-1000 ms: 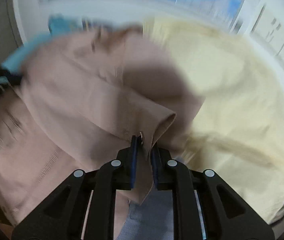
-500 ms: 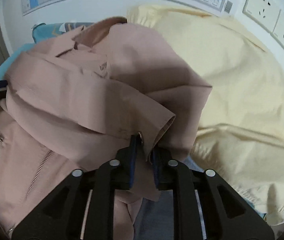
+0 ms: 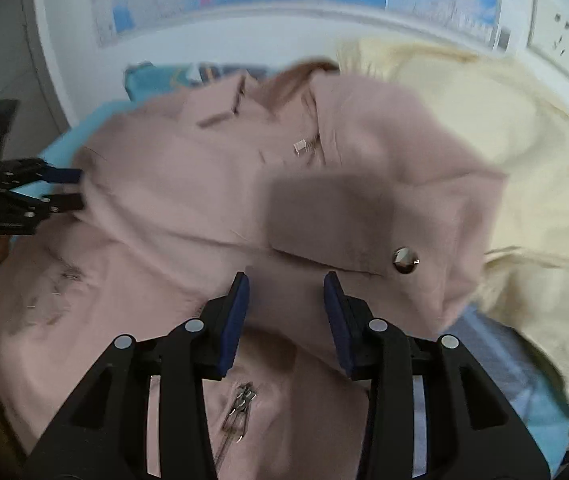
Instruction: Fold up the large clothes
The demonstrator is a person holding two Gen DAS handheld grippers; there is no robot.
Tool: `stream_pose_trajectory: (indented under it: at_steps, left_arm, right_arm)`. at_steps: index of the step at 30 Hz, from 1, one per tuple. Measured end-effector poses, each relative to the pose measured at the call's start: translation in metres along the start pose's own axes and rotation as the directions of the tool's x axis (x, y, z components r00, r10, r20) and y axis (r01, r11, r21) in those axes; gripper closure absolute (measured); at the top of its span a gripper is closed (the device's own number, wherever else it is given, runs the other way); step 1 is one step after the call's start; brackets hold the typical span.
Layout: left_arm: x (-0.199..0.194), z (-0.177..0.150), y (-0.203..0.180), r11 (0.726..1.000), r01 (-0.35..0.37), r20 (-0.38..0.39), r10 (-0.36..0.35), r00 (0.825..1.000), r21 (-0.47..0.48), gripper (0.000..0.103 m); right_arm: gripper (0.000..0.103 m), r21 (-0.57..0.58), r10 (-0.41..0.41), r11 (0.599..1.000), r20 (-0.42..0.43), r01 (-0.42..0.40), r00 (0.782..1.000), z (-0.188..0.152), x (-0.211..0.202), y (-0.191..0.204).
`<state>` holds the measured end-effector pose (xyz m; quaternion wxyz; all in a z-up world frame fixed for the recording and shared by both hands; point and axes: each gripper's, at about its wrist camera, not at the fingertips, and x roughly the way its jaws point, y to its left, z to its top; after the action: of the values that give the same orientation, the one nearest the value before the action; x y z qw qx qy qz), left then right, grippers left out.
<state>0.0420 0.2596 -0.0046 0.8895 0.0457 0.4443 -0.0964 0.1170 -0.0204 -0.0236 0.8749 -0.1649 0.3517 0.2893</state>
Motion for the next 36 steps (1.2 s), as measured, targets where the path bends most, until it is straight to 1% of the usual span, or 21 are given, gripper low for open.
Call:
stream_pose_trajectory:
  at_steps: [1,2,4,6,8,10,12,14,16,18,19,21,24,25,26,27,29,31,32,34,36]
  left_arm:
    - [0.002,0.000,-0.002,1.000,-0.017,-0.002,0.017,1.000,0.006,0.045]
    - [0.004,0.000,-0.006,1.000,-0.029,-0.007,0.029,1.000,0.009,0.045]
    - [0.006,0.001,-0.008,0.999,-0.052,-0.012,0.052,0.999,0.015,0.045]
    - [0.005,0.001,-0.010,0.997,-0.071,-0.009,0.071,0.997,0.021,0.045]
    - [0.002,0.000,-0.009,0.997,-0.076,-0.005,0.076,0.997,0.017,0.045]
    - [-0.001,-0.001,-0.009,0.996,-0.093,0.000,0.093,0.996,0.015,0.044]
    - [-0.004,-0.002,-0.009,0.994,-0.110,0.004,0.110,0.994,0.014,0.042]
    - [-0.006,-0.004,-0.011,0.993,-0.113,0.005,0.113,0.994,0.015,0.042]
    - [-0.007,-0.006,-0.010,0.992,-0.124,0.003,0.124,0.992,0.010,0.041]
    - [-0.010,-0.008,-0.010,0.991,-0.133,0.003,0.133,0.991,0.006,0.040]
    - [-0.012,-0.010,-0.008,0.991,-0.135,0.006,0.135,0.991,-0.002,0.040]
    - [-0.022,-0.016,-0.004,0.992,-0.126,0.013,0.127,0.992,-0.026,0.037]
    - [-0.041,-0.032,0.005,0.992,-0.105,0.024,0.107,0.994,-0.063,0.032]
    - [-0.048,-0.039,0.008,0.993,-0.092,0.028,0.094,0.995,-0.071,0.031]
    - [-0.057,-0.049,0.013,0.994,-0.074,0.027,0.077,0.997,-0.086,0.028]
    - [-0.061,-0.056,0.017,0.993,-0.063,0.020,0.065,0.998,-0.098,0.028]
    - [-0.070,-0.071,0.025,0.991,-0.033,0.005,0.034,0.999,-0.130,0.027]
    - [-0.077,-0.090,0.031,0.986,-0.012,-0.016,0.009,1.000,-0.169,0.027]
    - [-0.080,-0.098,0.033,0.983,0.004,-0.021,-0.008,1.000,-0.182,0.027]
    - [-0.085,-0.114,0.036,0.977,0.013,-0.037,-0.021,0.999,-0.214,0.027]
    - [-0.089,-0.130,0.036,0.970,0.050,-0.053,-0.064,0.997,-0.240,0.027]
  right_arm:
    - [0.065,-0.013,-0.038,0.999,-0.018,0.038,0.999,0.000,0.012,-0.001]
    - [0.066,-0.001,-0.042,0.999,-0.026,0.042,0.999,0.000,0.017,-0.004]
    - [0.066,0.053,-0.022,0.998,-0.019,0.023,1.000,-0.001,0.019,-0.013]
    - [0.063,0.068,-0.013,0.998,-0.002,0.013,1.000,0.000,0.014,-0.016]
    - [0.061,0.061,-0.012,0.998,0.021,0.011,1.000,0.003,0.004,-0.014]
    - [0.061,0.058,0.016,0.998,0.046,-0.019,0.999,0.000,-0.007,-0.011]
    - [0.058,0.037,0.020,0.999,0.053,-0.022,0.998,-0.003,-0.013,-0.006]
    - [0.058,0.021,0.024,0.999,0.042,-0.025,0.999,-0.007,-0.012,-0.004]
    - [0.058,0.018,0.008,1.000,0.008,-0.008,1.000,-0.007,0.001,-0.004]
    - [0.058,0.047,0.001,0.999,-0.016,0.000,1.000,-0.008,0.011,-0.009]
    - [0.058,0.062,0.015,0.998,-0.015,-0.014,1.000,-0.006,0.016,-0.012]
    - [0.058,0.080,0.022,0.997,-0.002,-0.022,1.000,-0.006,0.010,-0.014]
    - [0.048,0.116,0.094,0.988,0.042,-0.098,0.995,-0.011,-0.016,-0.021]
    - [0.041,0.128,0.104,0.986,0.055,-0.111,0.993,-0.017,-0.029,-0.024]
    - [0.039,0.139,0.120,0.982,0.063,-0.127,0.991,-0.022,-0.038,-0.027]
    - [0.039,0.154,0.129,0.978,0.069,-0.139,0.989,-0.028,-0.046,-0.031]
    - [0.035,0.217,0.158,0.962,0.065,-0.168,0.985,-0.049,-0.064,-0.041]
    - [0.034,0.279,0.183,0.940,0.068,-0.195,0.981,-0.069,-0.075,-0.051]
    - [0.031,0.298,0.192,0.933,0.065,-0.203,0.979,-0.077,-0.080,-0.054]
    - [0.030,0.350,0.206,0.913,0.054,-0.212,0.977,-0.099,-0.086,-0.059]
    - [0.029,0.391,0.241,0.888,0.055,-0.243,0.969,-0.120,-0.092,-0.062]
